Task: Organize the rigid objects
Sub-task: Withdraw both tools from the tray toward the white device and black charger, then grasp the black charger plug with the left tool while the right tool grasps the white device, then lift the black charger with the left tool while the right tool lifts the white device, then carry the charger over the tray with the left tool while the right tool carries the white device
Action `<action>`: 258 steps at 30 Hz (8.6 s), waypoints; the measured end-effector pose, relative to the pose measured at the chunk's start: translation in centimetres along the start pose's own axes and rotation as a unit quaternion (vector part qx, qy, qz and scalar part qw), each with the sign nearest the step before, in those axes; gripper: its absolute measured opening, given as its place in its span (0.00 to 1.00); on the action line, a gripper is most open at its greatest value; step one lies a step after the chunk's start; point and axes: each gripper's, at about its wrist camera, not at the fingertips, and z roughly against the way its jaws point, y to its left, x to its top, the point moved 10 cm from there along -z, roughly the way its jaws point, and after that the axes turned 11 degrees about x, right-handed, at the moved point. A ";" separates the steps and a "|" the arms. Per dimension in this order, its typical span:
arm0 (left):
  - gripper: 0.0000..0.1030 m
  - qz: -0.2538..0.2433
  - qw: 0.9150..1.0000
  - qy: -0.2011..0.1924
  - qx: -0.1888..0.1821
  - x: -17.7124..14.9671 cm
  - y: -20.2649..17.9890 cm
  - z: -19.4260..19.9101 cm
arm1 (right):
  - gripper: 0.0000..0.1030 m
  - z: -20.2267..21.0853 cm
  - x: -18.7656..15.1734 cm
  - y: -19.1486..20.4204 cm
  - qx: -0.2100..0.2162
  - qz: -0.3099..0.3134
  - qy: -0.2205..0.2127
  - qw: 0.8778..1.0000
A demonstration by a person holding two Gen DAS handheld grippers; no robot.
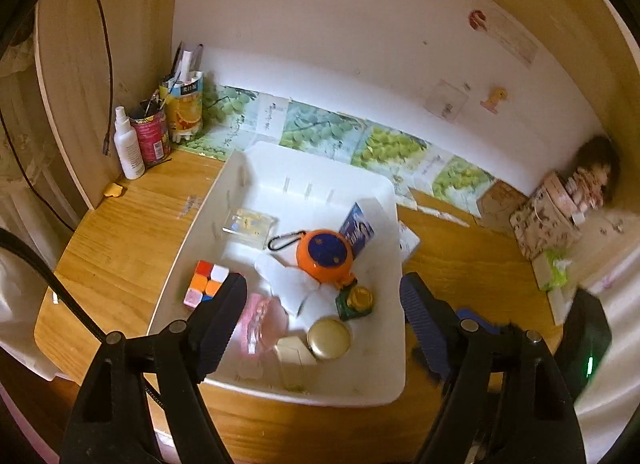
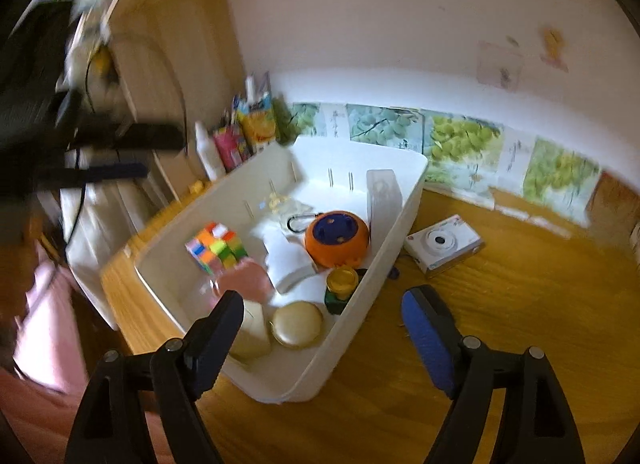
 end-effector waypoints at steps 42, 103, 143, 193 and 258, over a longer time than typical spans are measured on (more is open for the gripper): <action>0.79 0.046 0.996 0.076 -0.011 -6.0 -17.4 -4.5 | 0.80 3.9 6.2 -22.0 -0.052 0.108 0.036 0.992; 0.80 0.136 0.972 0.059 0.183 -6.7 -16.9 -17.5 | 0.96 -15.0 2.7 -15.1 0.054 0.250 0.255 0.933; 0.76 0.172 0.942 0.100 0.270 -8.6 -16.1 -20.1 | 0.93 -9.7 1.8 -25.6 0.024 0.201 0.243 0.949; 0.56 0.020 0.996 0.058 0.063 -11.1 -19.8 -9.0 | 0.92 5.5 -10.3 -21.6 -0.039 0.041 0.253 0.966; 0.56 -0.109 0.991 -0.068 -0.047 3.9 -2.9 -3.3 | 0.56 5.2 -14.7 -22.0 -0.286 -0.399 0.158 0.857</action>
